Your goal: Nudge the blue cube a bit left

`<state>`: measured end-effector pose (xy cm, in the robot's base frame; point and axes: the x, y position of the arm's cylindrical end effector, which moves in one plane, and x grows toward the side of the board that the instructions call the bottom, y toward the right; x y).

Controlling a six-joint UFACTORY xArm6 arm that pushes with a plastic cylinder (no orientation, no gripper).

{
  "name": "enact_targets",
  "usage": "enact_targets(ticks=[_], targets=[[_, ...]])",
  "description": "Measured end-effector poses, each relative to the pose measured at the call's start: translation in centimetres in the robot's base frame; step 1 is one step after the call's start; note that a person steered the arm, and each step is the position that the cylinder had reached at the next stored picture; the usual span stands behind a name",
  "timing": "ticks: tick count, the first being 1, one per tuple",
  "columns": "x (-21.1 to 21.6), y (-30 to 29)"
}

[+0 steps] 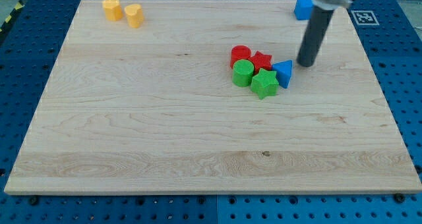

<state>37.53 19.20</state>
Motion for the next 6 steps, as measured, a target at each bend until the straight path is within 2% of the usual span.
enact_targets(ticks=[2, 3, 4, 5, 6], targets=[[-10.6, 9.1], [-14.2, 9.9], [-14.3, 7.3], [-14.3, 1.7], [-14.3, 1.3]])
